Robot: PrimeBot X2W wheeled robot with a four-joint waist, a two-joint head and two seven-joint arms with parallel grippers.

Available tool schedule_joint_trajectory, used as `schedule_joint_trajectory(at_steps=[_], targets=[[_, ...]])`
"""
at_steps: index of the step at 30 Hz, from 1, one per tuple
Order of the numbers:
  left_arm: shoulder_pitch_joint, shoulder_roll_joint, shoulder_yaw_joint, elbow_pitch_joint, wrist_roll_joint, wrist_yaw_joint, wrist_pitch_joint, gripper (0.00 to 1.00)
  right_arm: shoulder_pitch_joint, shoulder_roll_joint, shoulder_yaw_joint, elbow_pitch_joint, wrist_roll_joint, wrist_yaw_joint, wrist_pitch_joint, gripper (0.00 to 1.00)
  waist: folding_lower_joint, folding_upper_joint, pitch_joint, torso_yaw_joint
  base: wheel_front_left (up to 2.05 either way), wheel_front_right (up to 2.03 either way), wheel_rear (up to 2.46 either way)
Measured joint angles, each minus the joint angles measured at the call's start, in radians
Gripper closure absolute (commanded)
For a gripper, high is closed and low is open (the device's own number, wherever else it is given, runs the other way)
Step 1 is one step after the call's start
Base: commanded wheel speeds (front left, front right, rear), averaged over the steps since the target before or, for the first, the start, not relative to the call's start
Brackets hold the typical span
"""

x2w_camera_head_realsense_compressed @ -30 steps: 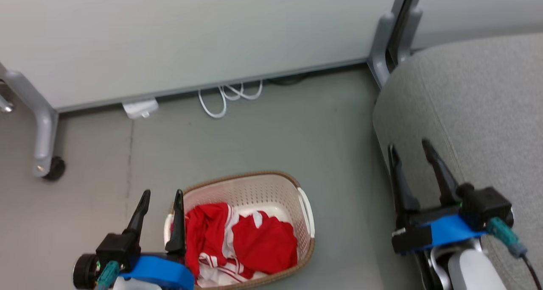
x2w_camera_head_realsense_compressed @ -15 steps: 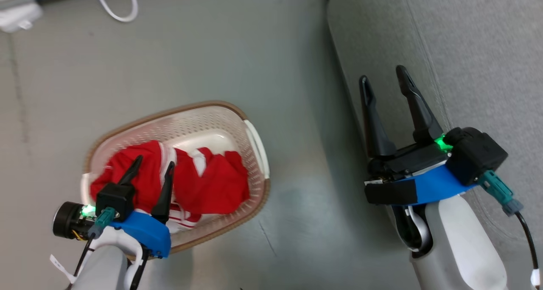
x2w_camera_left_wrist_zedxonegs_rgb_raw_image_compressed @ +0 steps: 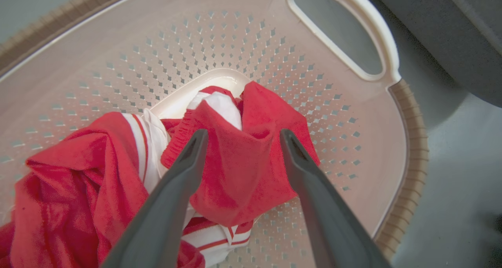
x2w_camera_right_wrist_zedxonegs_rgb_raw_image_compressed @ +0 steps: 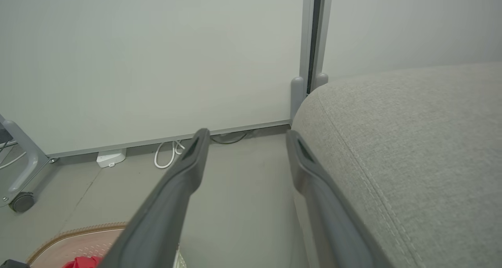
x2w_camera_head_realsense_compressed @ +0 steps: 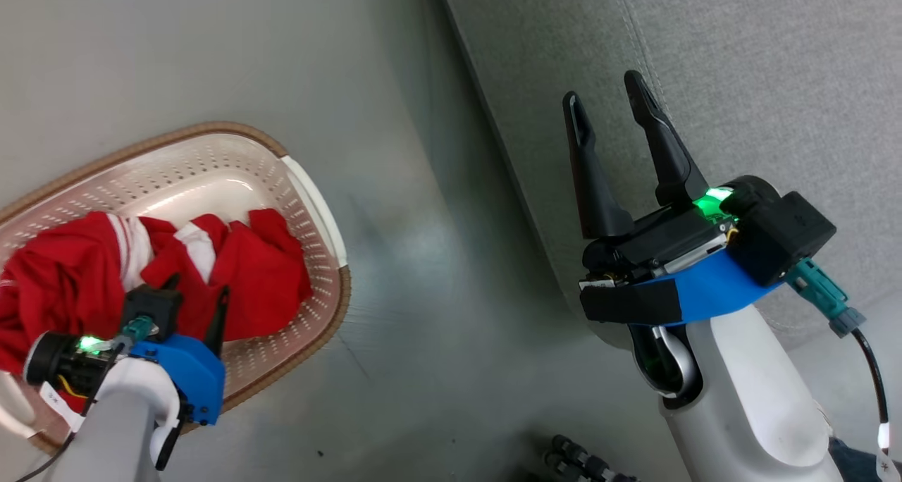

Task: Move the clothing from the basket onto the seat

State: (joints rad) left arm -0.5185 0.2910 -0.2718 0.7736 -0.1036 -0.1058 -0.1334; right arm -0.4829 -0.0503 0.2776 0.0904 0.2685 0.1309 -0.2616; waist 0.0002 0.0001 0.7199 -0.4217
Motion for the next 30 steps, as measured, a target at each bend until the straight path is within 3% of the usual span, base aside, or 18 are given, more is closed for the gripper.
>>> schedule_joint_trajectory(at_steps=[8,9,10,11,23,30], targets=[[-0.037,0.011,0.036,0.103,-0.020,0.077,0.018,0.00,-0.008,0.000,0.027,-0.018,0.041,0.000,0.000,0.00,-0.0001,0.0000,0.044,-0.061,0.00,0.00,0.00],[-0.039,0.010,0.040,0.114,-0.026,0.081,0.021,0.29,-0.008,0.000,0.028,-0.018,0.042,0.000,0.000,0.00,-0.0001,0.0000,0.046,-0.065,0.00,0.00,0.00],[-0.040,0.009,0.041,0.126,-0.030,0.085,0.026,0.76,-0.008,0.000,0.028,-0.018,0.044,0.000,0.000,0.00,-0.0001,0.0000,0.046,-0.069,0.00,0.00,0.00],[-0.040,0.009,0.041,0.133,-0.031,0.087,0.026,1.00,-0.008,0.000,0.027,-0.018,0.048,0.000,0.000,0.00,-0.0001,0.0000,0.047,-0.073,0.00,0.00,0.00],[-0.074,-0.003,0.034,0.197,-0.046,0.095,-0.008,1.00,-0.001,0.000,0.016,-0.014,0.051,0.000,0.000,0.00,-0.0003,0.0000,0.040,-0.078,0.00,0.00,0.00],[-0.078,-0.044,0.008,0.249,-0.054,0.086,-0.028,1.00,-0.002,0.001,0.006,0.005,0.036,0.000,0.000,0.00,-0.0002,0.0000,0.002,-0.055,0.00,0.00,0.00]])
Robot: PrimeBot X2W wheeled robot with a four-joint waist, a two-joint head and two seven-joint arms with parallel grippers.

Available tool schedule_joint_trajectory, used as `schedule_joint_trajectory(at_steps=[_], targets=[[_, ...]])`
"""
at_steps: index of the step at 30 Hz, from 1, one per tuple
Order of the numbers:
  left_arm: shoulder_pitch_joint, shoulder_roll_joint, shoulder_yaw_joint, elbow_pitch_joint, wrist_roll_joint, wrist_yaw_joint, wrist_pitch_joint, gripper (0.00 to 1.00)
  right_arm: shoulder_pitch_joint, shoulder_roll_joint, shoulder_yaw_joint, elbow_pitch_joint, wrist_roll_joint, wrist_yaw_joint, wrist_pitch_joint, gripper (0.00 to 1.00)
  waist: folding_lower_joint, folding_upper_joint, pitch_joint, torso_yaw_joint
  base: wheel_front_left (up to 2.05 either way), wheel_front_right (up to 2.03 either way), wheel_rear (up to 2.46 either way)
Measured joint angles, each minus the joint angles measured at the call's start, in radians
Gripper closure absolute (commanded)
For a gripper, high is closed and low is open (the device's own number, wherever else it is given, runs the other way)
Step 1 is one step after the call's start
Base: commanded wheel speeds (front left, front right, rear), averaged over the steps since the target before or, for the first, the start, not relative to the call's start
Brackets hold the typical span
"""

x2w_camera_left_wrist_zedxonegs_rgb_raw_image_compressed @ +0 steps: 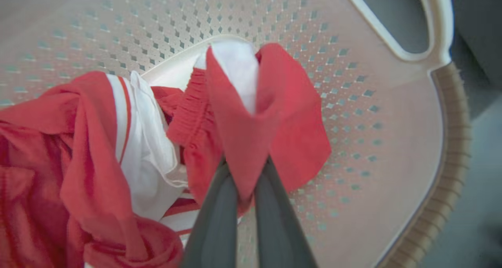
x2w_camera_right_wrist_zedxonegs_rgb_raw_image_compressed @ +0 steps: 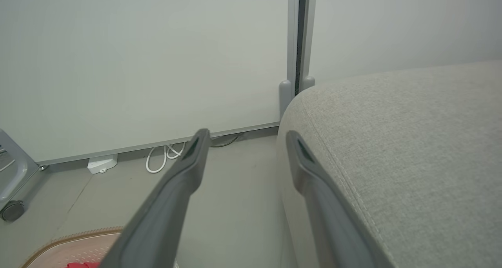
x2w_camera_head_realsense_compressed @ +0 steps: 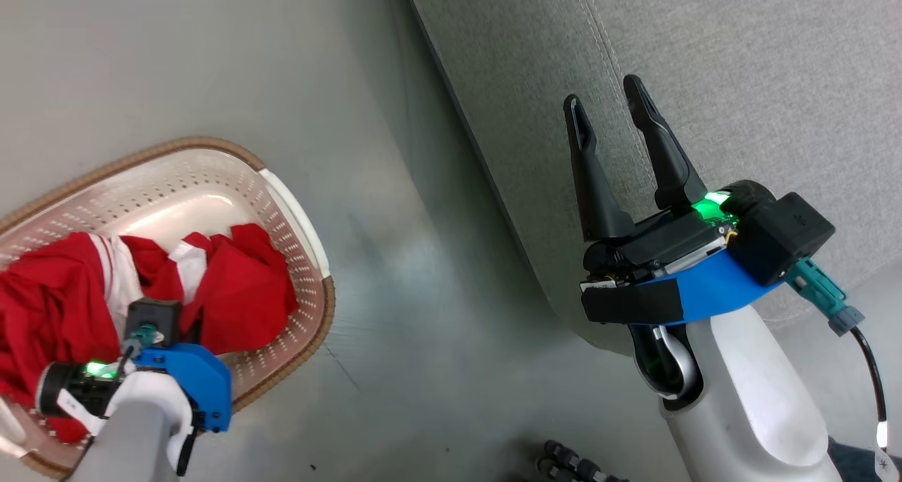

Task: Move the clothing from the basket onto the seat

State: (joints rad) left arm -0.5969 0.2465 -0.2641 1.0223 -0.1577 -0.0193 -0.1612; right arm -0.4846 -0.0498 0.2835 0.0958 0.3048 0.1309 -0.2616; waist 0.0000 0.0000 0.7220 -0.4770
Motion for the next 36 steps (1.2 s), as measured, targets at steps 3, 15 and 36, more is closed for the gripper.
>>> schedule_joint_trajectory(at_steps=[3,15,36], targets=[[-0.008,-0.032,-0.016,0.018,0.000,-0.012,-0.021,1.00,0.007,0.000,-0.017,0.017,-0.027,0.000,0.000,0.00,0.0000,0.0000,-0.039,0.018,0.00,0.00,0.00],[-0.020,-0.158,-0.091,0.058,-0.009,-0.073,-0.092,1.00,0.148,0.001,-0.083,0.131,-0.113,0.000,-0.002,0.00,-0.0003,0.0000,-0.297,0.128,0.00,0.00,0.00],[-0.102,-0.195,-0.424,-0.249,-0.251,-0.107,-0.073,1.00,0.272,0.001,-0.084,0.131,-0.155,0.000,0.077,0.00,0.0000,0.0000,-0.640,0.343,0.00,0.00,0.00]])
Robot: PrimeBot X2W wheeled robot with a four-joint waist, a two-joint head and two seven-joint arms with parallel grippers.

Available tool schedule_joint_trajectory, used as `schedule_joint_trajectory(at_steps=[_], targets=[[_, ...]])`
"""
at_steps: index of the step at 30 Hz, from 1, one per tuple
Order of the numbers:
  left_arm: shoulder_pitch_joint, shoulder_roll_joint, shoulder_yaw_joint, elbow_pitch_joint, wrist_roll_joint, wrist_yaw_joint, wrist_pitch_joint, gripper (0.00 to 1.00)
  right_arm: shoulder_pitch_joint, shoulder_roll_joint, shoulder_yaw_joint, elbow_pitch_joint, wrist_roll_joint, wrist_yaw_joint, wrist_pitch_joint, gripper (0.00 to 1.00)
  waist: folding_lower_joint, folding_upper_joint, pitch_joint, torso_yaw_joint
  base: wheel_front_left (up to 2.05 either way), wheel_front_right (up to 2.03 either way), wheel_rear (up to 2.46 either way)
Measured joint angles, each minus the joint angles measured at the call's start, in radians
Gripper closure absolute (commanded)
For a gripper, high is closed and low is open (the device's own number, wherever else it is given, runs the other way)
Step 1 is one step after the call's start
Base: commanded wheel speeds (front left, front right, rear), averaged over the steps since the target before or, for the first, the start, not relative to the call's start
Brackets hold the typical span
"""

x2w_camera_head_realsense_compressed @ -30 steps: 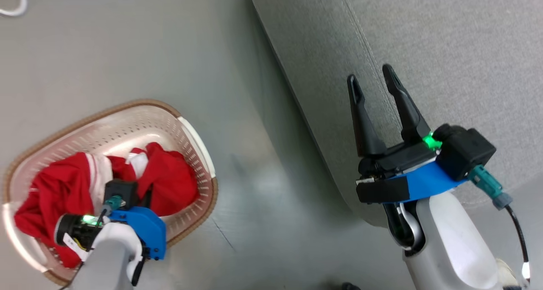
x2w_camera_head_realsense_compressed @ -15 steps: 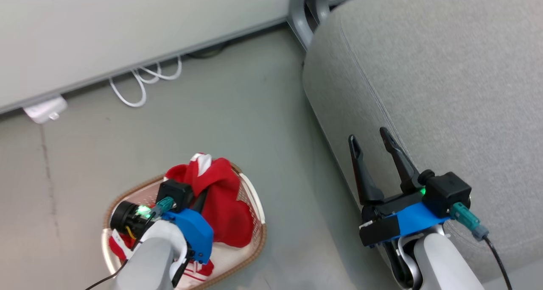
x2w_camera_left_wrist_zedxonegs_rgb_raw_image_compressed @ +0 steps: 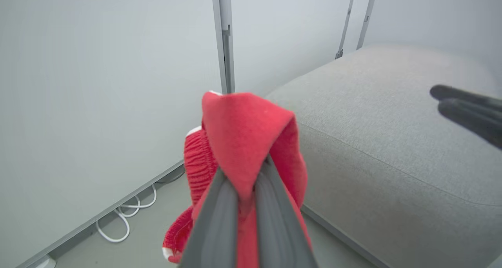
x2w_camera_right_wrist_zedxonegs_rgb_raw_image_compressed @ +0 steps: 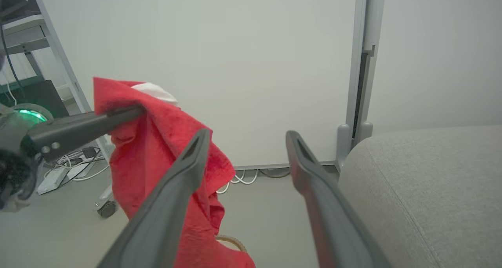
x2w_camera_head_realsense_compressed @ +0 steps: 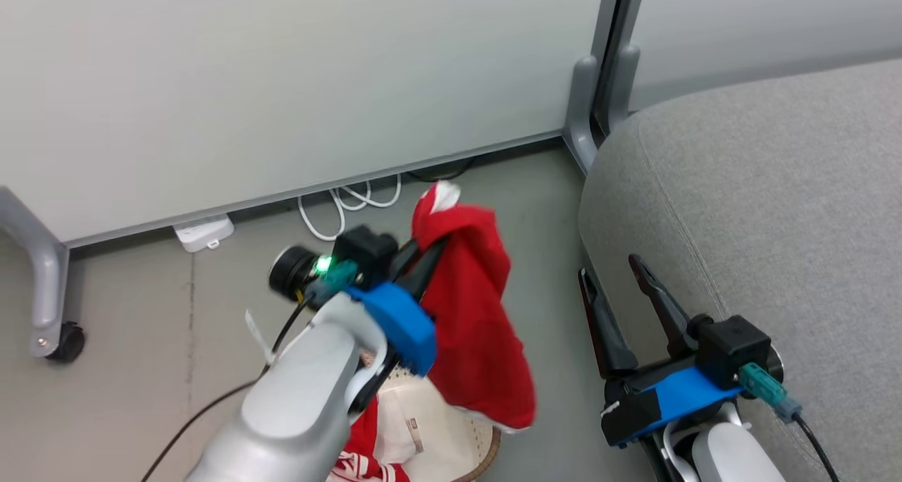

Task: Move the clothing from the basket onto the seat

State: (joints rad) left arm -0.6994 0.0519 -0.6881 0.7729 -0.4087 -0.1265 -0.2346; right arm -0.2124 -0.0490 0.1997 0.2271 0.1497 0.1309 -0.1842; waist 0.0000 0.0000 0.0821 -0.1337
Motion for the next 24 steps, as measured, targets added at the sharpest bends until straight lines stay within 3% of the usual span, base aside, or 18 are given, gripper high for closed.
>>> schedule_joint_trajectory(at_steps=[10,24], targets=[[-0.146,-0.003,-0.164,-0.130,-0.177,0.047,0.061,1.00,0.034,0.000,-0.013,-0.021,-0.001,0.000,0.022,0.00,-0.0001,0.0000,-0.038,0.032,0.00,0.00,0.00],[-0.202,-0.003,-0.297,-0.118,-0.314,0.102,0.047,1.00,0.047,0.000,0.007,-0.037,-0.004,0.000,0.044,0.00,0.0000,0.0000,-0.049,0.033,0.00,0.00,0.00]])
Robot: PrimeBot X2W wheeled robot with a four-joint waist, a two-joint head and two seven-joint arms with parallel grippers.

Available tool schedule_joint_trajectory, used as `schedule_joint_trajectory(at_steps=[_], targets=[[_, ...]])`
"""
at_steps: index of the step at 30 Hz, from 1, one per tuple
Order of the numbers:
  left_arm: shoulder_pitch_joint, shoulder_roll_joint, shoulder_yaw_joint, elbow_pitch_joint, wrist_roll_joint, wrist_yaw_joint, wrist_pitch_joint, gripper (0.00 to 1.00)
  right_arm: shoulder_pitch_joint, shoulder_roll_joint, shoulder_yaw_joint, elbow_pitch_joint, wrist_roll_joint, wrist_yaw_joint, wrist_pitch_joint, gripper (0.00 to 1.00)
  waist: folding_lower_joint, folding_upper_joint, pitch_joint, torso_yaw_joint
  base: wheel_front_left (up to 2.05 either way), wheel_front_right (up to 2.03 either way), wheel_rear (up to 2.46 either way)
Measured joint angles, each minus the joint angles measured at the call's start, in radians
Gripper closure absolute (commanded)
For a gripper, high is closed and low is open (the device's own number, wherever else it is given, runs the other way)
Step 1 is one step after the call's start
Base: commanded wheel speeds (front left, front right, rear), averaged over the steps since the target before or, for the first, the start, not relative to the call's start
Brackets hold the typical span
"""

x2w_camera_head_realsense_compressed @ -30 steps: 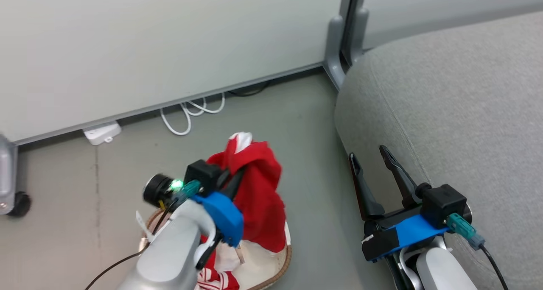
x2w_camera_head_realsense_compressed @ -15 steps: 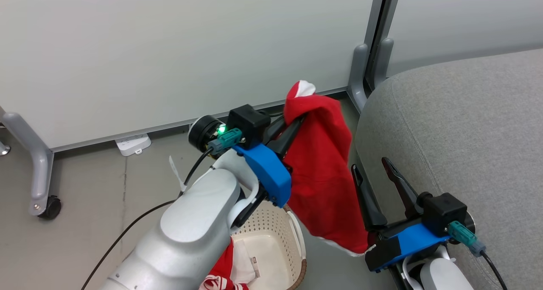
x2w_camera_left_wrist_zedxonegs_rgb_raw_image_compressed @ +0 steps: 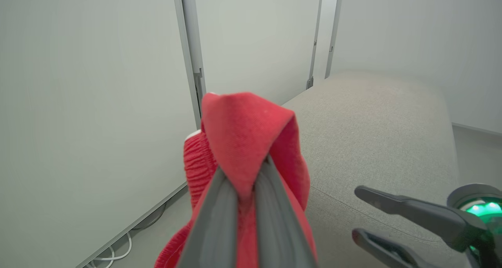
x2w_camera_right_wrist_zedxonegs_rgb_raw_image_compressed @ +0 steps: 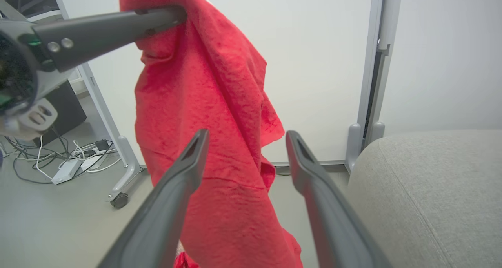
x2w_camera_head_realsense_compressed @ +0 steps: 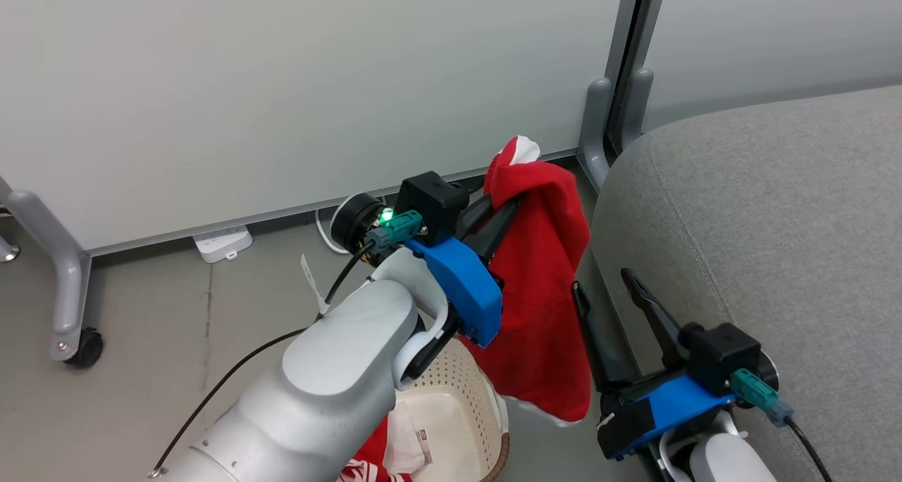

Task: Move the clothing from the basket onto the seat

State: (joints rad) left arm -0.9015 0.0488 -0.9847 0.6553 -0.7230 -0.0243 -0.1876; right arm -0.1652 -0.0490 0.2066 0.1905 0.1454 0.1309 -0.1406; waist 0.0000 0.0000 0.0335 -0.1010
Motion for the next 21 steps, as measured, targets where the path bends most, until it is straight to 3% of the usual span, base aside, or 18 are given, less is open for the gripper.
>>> schedule_joint_trajectory(at_steps=[7,21], targets=[[-0.018,0.000,-0.054,0.005,-0.044,0.013,-0.019,1.00,-0.076,0.000,0.053,0.052,0.038,0.000,0.038,0.00,0.0001,0.0000,0.007,0.006,0.00,0.00,0.00],[-0.041,0.001,-0.130,0.003,-0.130,0.030,-0.044,1.00,-0.284,0.000,0.171,0.322,0.056,0.000,0.144,0.00,0.0001,0.0000,-0.001,0.019,0.00,0.00,0.00]])
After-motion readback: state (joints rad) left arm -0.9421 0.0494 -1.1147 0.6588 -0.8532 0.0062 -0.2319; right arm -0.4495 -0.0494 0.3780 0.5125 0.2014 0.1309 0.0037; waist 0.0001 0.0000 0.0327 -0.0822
